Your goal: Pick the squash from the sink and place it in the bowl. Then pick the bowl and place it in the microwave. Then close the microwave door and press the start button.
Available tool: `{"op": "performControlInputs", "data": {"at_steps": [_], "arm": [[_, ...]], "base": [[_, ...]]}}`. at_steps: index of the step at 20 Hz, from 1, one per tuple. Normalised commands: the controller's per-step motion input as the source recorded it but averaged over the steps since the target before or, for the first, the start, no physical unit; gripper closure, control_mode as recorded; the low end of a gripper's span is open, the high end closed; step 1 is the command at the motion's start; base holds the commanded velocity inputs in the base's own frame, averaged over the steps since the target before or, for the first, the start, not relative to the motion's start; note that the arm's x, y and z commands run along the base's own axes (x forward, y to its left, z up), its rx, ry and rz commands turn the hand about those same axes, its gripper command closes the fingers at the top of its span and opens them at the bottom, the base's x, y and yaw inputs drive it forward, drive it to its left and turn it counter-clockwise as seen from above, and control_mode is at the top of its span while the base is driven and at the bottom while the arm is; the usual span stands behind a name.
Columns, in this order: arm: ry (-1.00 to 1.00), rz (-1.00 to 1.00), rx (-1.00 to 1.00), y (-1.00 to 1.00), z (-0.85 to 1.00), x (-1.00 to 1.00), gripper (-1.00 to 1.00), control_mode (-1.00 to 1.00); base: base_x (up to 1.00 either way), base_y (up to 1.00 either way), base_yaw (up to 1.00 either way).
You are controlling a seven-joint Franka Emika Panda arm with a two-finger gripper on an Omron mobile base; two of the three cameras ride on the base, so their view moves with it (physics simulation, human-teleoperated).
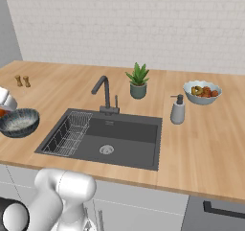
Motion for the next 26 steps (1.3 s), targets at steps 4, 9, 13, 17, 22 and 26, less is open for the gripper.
{"op": "performControlInputs", "data": {"at_steps": [4, 9, 13, 17, 22, 26], "arm": [[0.07, 0.0, -0.05, 0.22, -0.34, 0.53, 1.0, -1.0], [0.03, 0.0, 0.0, 0.04, -0.34, 0.44, 1.0, -1.0], [0.02, 0.0, 0.0, 0.26, -0.35, 0.36, 1.0, -1.0], [0.02, 0.0, 0.0, 0.39, -0.31, 0.39, 1.0, -1.0], [0.05, 0.0, 0.0, 0.2, -0.24, 0.25, 1.0, -1.0], [0.06, 0.0, -0.02, 0.0, -0.32, 0.17, 1.0, -1.0]], "base": [[0.0, 0.0, 0.0], [0.0, 0.0, 0.0], [0.0, 0.0, 0.0], [0.0, 0.0, 0.0], [0.0, 0.0, 0.0], [0.0, 0.0, 0.0]]}}
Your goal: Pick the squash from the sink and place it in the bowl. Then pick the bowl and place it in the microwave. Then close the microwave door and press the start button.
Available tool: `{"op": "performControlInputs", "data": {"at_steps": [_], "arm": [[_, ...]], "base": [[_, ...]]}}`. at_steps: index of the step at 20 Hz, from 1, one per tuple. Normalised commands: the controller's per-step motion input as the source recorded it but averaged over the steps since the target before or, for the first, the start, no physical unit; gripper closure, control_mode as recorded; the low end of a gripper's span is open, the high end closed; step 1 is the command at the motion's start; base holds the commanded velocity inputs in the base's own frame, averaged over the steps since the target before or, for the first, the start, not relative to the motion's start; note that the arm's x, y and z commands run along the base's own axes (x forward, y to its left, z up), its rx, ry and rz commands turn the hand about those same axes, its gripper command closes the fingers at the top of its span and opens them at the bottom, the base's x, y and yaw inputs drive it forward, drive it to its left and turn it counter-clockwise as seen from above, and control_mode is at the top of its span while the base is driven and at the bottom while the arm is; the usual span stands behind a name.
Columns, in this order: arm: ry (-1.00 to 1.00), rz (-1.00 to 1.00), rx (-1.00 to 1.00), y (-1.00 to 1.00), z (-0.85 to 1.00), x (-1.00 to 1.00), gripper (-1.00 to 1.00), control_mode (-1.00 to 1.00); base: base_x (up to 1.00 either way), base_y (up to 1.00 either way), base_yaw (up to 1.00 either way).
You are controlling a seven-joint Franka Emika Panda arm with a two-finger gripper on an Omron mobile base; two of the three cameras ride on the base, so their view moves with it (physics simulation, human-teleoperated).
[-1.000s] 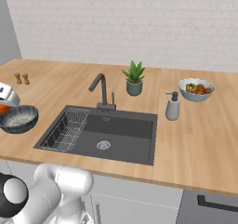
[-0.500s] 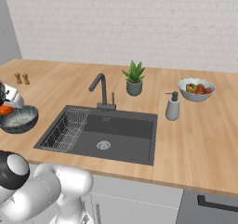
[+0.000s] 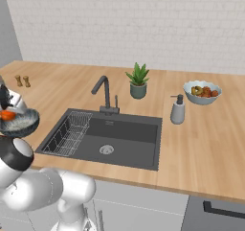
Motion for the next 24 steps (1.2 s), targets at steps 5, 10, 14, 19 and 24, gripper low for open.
{"op": "performControlInputs", "data": {"at_steps": [5, 10, 14, 19, 24], "arm": [[0.04, 0.0, -0.05, 0.05, -0.24, 0.14, 1.0, -1.0], [0.01, 0.0, -0.05, 0.12, -0.22, 0.07, 1.0, -1.0], [0.02, 0.0, -0.05, 0.11, -0.22, 0.03, 1.0, -1.0], [0.02, 0.0, -0.04, 0.05, -0.21, 0.04, 1.0, -1.0], [0.01, 0.0, -0.04, 0.0, -0.14, 0.15, 1.0, -1.0]], "base": [[0.0, 0.0, 0.0], [0.0, 0.0, 0.0], [0.0, 0.0, 0.0], [0.0, 0.0, 0.0], [0.0, 0.0, 0.0]]}}
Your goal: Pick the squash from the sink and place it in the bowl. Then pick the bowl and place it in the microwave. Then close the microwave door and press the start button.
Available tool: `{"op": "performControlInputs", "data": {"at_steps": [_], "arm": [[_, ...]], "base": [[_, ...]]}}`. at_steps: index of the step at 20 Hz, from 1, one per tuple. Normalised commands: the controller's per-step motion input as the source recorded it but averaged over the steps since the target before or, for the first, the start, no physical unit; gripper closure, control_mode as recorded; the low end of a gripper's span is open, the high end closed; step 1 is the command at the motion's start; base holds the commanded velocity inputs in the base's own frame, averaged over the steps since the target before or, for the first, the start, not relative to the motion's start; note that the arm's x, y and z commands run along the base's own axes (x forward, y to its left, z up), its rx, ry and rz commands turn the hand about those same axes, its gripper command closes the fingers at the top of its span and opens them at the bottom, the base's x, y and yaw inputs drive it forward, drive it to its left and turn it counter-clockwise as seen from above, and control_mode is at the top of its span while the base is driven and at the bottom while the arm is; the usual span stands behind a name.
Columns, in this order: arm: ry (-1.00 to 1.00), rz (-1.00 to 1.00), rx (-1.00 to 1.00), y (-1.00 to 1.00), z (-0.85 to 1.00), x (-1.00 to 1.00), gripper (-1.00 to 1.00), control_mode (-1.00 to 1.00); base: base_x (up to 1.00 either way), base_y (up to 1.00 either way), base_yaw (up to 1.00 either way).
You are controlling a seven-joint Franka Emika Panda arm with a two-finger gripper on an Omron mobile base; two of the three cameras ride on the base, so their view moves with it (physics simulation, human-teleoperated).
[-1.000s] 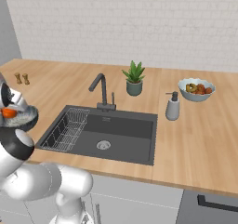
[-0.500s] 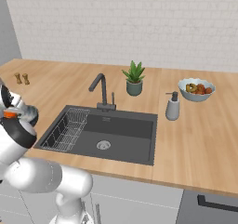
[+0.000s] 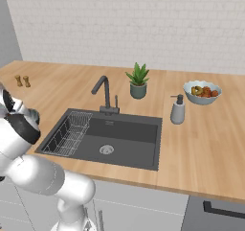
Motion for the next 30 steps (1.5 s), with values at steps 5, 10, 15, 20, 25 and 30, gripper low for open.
{"op": "performControlInputs", "data": {"at_steps": [5, 10, 15, 20, 25, 30], "arm": [[0.0, 0.0, -0.07, 0.03, -0.26, 0.21, 1.0, -1.0], [0.0, 0.0, -0.04, 0.05, -0.23, 0.28, 1.0, -1.0], [0.0, 0.0, -0.01, 0.06, -0.04, 0.32, 1.0, -1.0], [0.02, 0.0, 0.0, 0.09, -0.02, 0.36, 1.0, -1.0], [0.0, 0.0, 0.0, 0.19, -0.27, 0.28, 1.0, -1.0], [0.0, -0.01, 0.0, 0.24, -0.06, 0.07, 1.0, -1.0]], "base": [[0.0, 0.0, 0.0], [0.0, 0.0, 0.0], [0.0, 0.0, 0.0], [0.0, 0.0, 0.0], [0.0, 0.0, 0.0], [0.0, 0.0, 0.0]]}}
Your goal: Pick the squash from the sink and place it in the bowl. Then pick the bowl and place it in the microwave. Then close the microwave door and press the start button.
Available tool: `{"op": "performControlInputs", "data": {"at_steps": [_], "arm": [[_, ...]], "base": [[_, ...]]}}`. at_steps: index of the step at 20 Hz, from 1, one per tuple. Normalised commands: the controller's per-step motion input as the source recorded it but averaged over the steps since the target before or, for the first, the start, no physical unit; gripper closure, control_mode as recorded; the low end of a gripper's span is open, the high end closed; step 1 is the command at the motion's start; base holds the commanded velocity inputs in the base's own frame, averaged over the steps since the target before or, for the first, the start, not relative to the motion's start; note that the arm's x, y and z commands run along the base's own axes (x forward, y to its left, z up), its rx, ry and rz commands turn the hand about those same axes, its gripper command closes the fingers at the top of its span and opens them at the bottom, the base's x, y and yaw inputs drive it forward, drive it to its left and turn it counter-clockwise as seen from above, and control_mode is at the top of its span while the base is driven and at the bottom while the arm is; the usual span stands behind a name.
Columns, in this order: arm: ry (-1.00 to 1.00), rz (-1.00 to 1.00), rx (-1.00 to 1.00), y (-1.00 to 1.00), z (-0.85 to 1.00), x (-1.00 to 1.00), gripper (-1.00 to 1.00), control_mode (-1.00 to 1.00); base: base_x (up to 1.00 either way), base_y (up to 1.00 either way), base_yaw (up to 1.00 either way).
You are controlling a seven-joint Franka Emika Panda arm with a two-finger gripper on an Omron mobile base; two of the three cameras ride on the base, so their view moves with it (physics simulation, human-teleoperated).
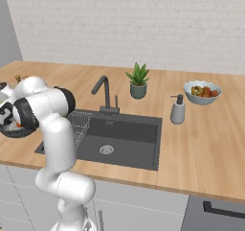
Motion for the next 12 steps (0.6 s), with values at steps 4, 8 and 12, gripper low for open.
{"op": "performControlInputs", "data": {"at_steps": [4, 8, 12], "arm": [[0.0, -0.02, -0.01, 0.18, 0.0, 0.02, 1.0, -1.0], [0.0, 0.0, -0.02, 0.11, -0.05, 0.09, 1.0, -1.0], [0.0, 0.0, -0.03, 0.01, -0.21, 0.26, 1.0, -1.0]], "base": [[0.0, 0.0, 0.0], [0.0, 0.0, 0.0], [0.0, 0.0, 0.0]]}}
